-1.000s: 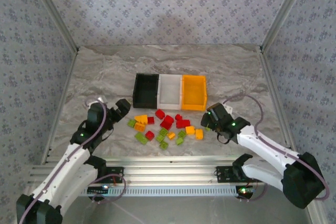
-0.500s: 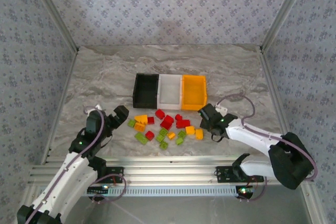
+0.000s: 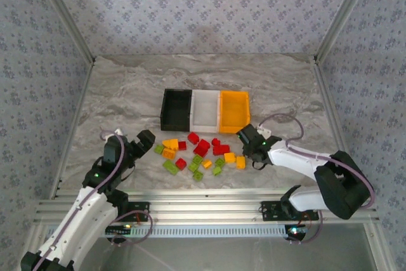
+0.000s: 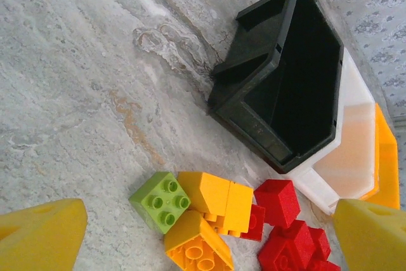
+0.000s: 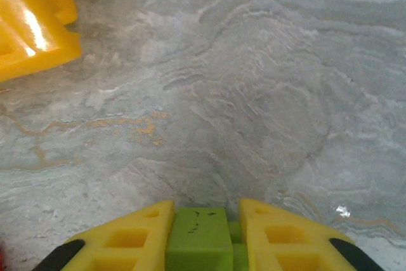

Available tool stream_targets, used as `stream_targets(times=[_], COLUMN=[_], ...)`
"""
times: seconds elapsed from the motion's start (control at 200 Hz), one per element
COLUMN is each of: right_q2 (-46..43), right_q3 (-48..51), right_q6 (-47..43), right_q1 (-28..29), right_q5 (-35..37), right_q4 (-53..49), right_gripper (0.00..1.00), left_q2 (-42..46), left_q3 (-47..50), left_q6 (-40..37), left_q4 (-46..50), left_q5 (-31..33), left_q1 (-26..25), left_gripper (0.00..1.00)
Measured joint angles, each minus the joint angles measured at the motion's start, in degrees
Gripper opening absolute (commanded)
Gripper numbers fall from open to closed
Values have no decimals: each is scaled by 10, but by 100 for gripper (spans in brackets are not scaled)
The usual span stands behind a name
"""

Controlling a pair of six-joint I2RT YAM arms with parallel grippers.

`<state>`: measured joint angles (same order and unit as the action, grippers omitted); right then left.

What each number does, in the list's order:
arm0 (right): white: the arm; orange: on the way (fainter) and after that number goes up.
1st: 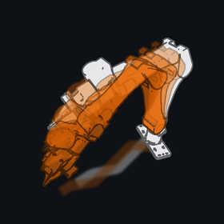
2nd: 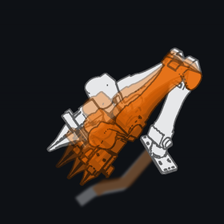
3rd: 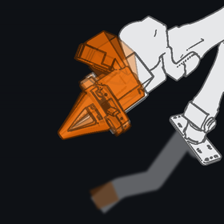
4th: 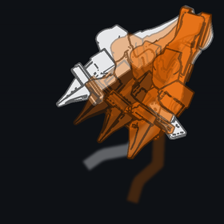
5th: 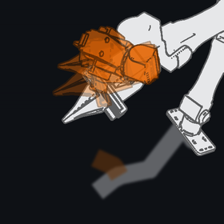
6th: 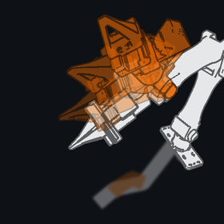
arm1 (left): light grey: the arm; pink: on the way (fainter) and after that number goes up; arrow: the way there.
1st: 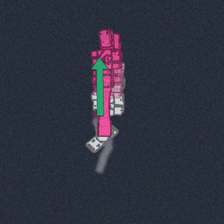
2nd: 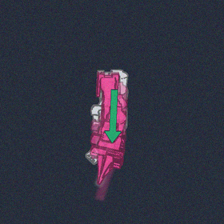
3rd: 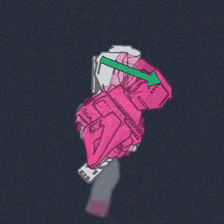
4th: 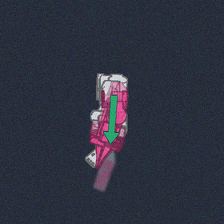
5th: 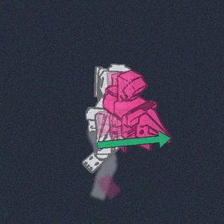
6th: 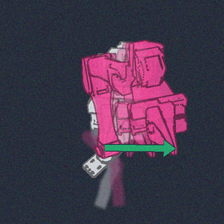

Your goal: Sort the legos into containers by color

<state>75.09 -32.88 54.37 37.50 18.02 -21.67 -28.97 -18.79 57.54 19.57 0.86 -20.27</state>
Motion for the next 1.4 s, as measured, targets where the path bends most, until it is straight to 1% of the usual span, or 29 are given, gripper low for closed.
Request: stream_targets(times=[0.145, 0.265, 0.39, 0.45, 0.63, 0.74, 0.879, 0.914, 0.994, 1.084, 1.149, 1.209, 1.299, 1.404], right_q2=[-46, -60, -11, 20, 138, 208, 271, 278, 280, 269, 247, 209, 132, 73], right_q3=[-32, -106, -207, -239, -316, -365, -420, -428, -432, -431, -417, -386, -311, -240], right_q6=[-32, -82, -130, -149, -189, -202, -212, -214, -219, -220, -221, -222, -224, -230], right_q1=[5, 7, 5, -1, -55, -77, -84, -84, -83, -78, -68, -50, -11, 31], right_q5=[-4, -18, -30, -39, -61, -67, -70, -70, -69, -63, -49, -28, 4, 24], right_q4=[-26, -43, -50, -49, -49, -54, -61, -61, -60, -59, -51, -33, 14, 51], right_gripper=[24, 25, 25, 26, 28, 36, 57, 61, 66, 72, 74, 77, 78, 78], left_q2=[-10, -29, -44, -49, -60, -60, -60, -60, -66, -78, -93, -111, -146, -208], left_q3=[-20, -61, -83, -83, -83, -83, -83, -83, -83, -84, -88, -91, -96, -101], left_q6=[-3, -16, -31, -37, -52, -61, -71, -72, -80, -89, -99, -106, -117, -129], left_q4=[21, 30, 30, 33, 52, 65, 79, 82, 90, 94, 95, 94, 90, 85], left_q5=[-5, -17, -26, -31, -40, -43, -43, -43, -43, -43, -43, -43, -40, -23], left_q1=[0, 0, -1, -1, -1, -1, -1, -1, -1, -1, -3, -10, -35, -87], left_gripper=[99, 99, 97, 97, 97, 97, 97, 97, 96, 91, 89, 88, 88, 85])
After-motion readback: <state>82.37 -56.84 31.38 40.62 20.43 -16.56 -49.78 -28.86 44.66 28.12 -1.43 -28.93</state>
